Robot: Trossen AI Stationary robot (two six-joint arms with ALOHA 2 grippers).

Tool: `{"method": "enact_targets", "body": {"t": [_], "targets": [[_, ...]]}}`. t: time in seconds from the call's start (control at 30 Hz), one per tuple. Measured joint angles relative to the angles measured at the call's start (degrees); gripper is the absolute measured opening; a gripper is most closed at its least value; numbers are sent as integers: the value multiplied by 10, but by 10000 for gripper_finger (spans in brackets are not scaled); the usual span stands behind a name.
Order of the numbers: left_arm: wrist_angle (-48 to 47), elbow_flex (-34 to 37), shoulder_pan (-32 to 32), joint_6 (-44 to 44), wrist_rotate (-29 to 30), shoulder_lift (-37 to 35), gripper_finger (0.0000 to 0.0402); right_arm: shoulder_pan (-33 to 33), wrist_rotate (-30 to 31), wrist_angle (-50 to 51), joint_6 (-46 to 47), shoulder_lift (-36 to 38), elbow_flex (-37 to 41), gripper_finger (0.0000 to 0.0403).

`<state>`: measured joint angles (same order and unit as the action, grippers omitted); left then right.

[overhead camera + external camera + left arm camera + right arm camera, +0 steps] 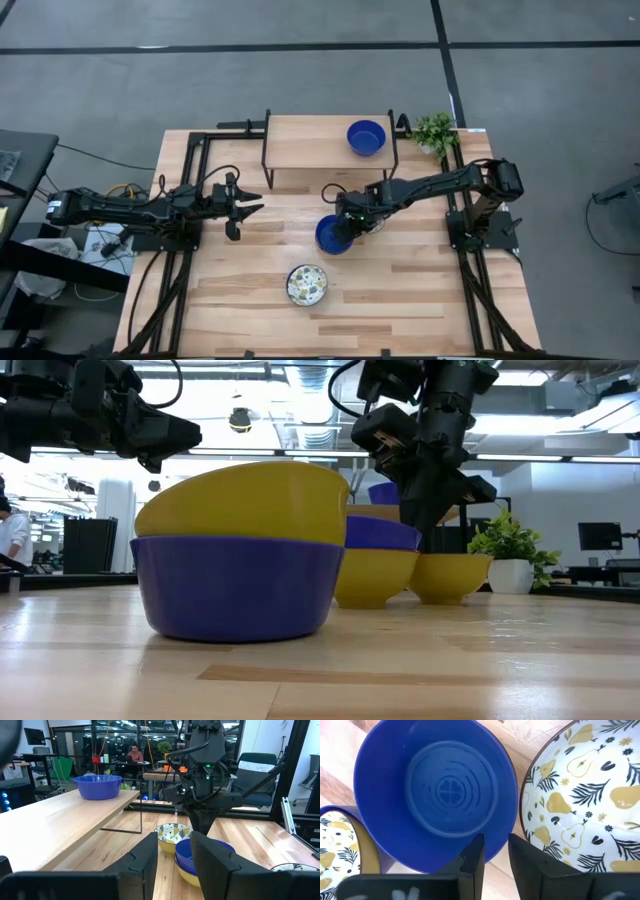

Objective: Pick & Place Mini bowls
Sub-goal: Stack the top blue bowl on top of the blue bowl on the shelf

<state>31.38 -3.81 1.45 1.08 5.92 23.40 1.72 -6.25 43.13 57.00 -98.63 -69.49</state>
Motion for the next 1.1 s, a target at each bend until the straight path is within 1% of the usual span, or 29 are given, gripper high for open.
{"method": "enact_targets", "body": {"t": [0.13, 0.4, 1.1], "targets": [[0, 0, 0, 0, 0, 0, 116, -1, 0, 0, 0, 0, 0, 75], [0, 0, 0, 0, 0, 0, 116, -3, 2, -2, -5, 0, 0, 54], [0, 0, 0, 0, 0, 0, 116, -3, 3, -3, -1, 0, 3, 53]]}}
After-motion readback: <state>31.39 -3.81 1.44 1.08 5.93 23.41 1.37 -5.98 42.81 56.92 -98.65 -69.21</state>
